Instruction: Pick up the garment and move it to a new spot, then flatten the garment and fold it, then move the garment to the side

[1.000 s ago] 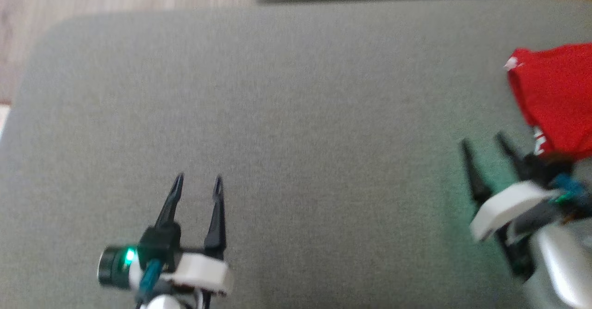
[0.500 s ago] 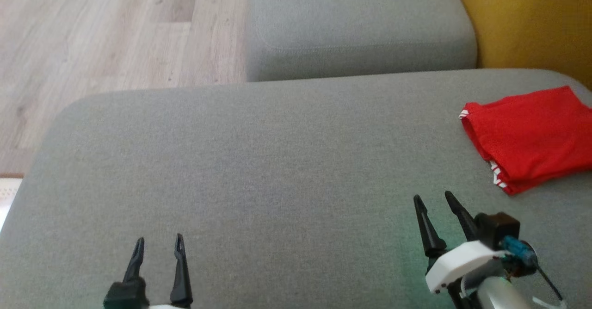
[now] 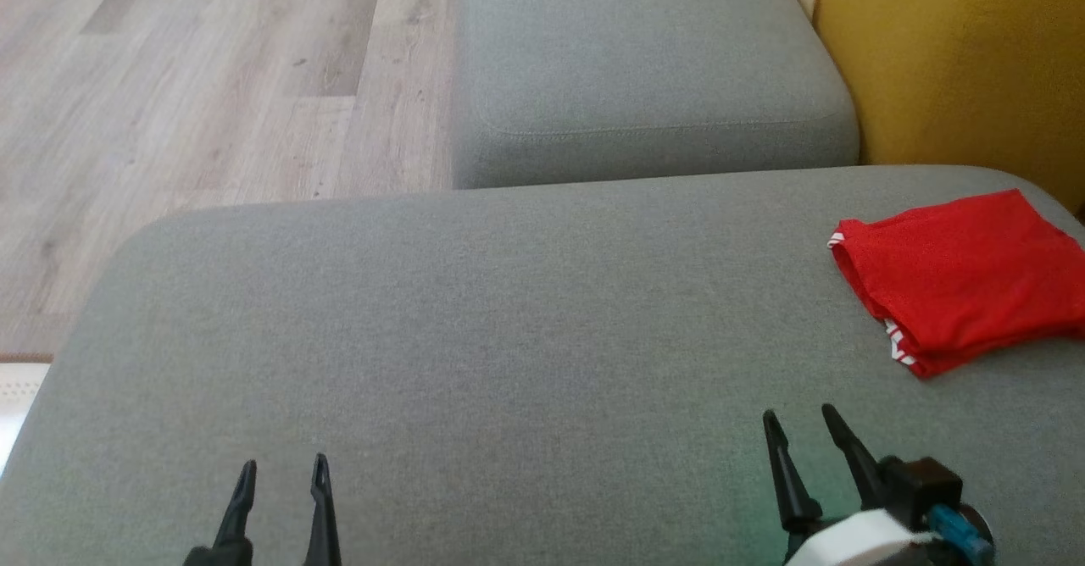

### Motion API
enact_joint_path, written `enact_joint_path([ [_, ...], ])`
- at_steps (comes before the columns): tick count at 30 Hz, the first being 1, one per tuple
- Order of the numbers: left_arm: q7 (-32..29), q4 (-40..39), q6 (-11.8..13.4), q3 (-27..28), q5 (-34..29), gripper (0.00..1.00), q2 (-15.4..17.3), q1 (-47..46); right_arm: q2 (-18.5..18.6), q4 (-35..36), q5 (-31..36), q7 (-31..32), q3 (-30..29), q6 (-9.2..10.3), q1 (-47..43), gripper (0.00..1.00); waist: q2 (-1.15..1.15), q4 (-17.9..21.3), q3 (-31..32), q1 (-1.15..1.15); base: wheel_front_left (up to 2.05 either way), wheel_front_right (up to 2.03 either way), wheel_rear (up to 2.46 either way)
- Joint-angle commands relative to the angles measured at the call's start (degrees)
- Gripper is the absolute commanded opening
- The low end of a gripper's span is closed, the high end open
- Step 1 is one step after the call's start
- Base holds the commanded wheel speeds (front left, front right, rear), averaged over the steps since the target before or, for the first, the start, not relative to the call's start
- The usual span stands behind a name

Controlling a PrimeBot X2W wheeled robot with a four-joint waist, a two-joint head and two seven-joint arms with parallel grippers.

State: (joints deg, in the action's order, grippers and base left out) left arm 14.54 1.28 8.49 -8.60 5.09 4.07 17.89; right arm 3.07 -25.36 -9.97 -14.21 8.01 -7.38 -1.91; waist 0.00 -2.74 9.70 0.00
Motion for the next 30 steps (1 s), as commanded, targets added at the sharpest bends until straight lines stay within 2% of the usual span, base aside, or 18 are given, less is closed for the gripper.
enact_joint_path([
  [1, 0.5, -2.2, -0.4, 2.2, -0.7, 1.00, -0.3, -2.1, -0.1, 2.6, 0.8, -0.8, 0.8, -0.11, 1.1, 1.00, 0.00, 0.3, 0.6, 0.00, 0.00, 0.00, 0.00],
  [23, 0.5, -0.1, -2.8, 3.0, -0.9, 1.00, -1.0, -1.8, -0.2, 4.0, -0.1, -0.8, 1.0, -0.11, -1.3, 1.00, 0.00, 1.2, 1.7, 0.00, 0.00, 0.00, 0.00],
  [24, 0.0, 1.8, -2.9, 1.0, -1.0, 0.00, -0.5, 0.8, -0.3, 2.0, -0.1, 0.0, -0.2, 0.00, -3.5, 0.00, 0.00, 1.2, 1.7, 0.00, 0.00, 0.00, 0.00],
  [30, -0.7, 3.7, -3.3, 0.9, 1.6, 0.00, -0.6, 0.6, -0.3, 0.4, -2.5, 0.8, -0.7, 0.00, -3.4, 0.00, 0.00, 1.3, 1.4, 0.00, 0.00, 0.00, 0.00],
])
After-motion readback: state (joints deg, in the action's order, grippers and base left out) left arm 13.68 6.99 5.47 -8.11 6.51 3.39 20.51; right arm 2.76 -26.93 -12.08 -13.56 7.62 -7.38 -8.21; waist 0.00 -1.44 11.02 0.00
